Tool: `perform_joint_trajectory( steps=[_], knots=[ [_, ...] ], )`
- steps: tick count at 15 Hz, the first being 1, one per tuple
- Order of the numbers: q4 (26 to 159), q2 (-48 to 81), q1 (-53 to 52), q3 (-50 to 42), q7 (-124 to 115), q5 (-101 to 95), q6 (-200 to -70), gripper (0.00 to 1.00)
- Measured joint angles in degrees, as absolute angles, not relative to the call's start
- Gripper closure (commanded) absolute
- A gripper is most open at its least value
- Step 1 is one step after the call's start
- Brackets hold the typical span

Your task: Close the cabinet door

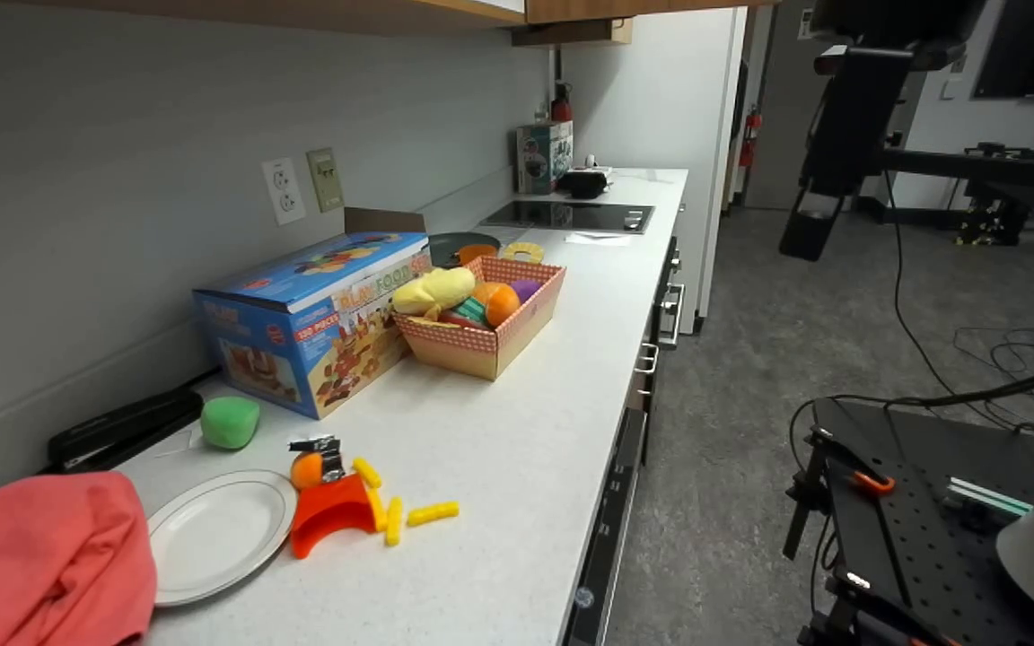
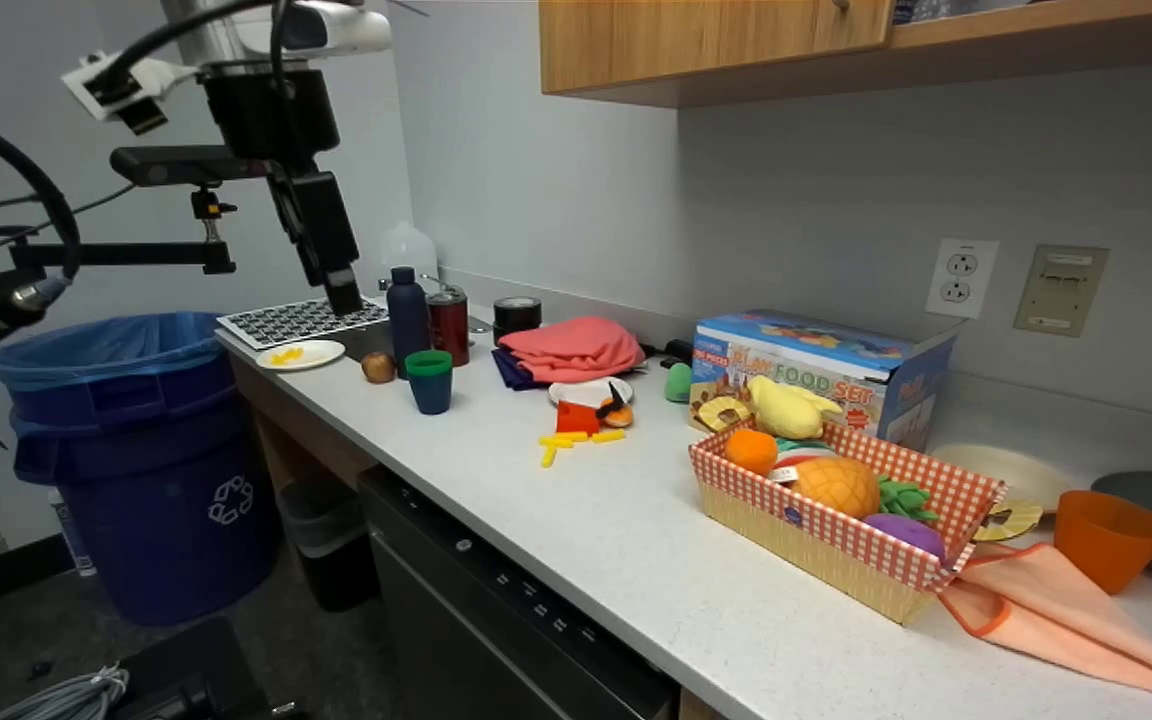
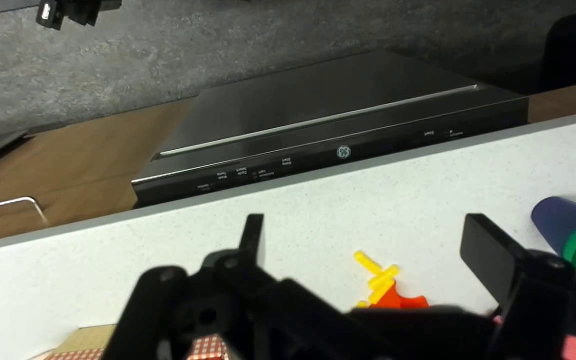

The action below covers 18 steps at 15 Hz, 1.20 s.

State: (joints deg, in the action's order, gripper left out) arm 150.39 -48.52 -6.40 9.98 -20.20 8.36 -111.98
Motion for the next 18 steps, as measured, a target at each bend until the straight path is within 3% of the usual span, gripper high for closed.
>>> perform_joint_trajectory(
  steps=[8, 18],
  knots=[
    [149.16, -48.67, -5.43, 9.66, -20.61, 8.39, -113.63, 0.00],
    [132.89, -48.89, 3.14, 8.41, -22.61, 4.51, -116.17, 0.00]
  ],
)
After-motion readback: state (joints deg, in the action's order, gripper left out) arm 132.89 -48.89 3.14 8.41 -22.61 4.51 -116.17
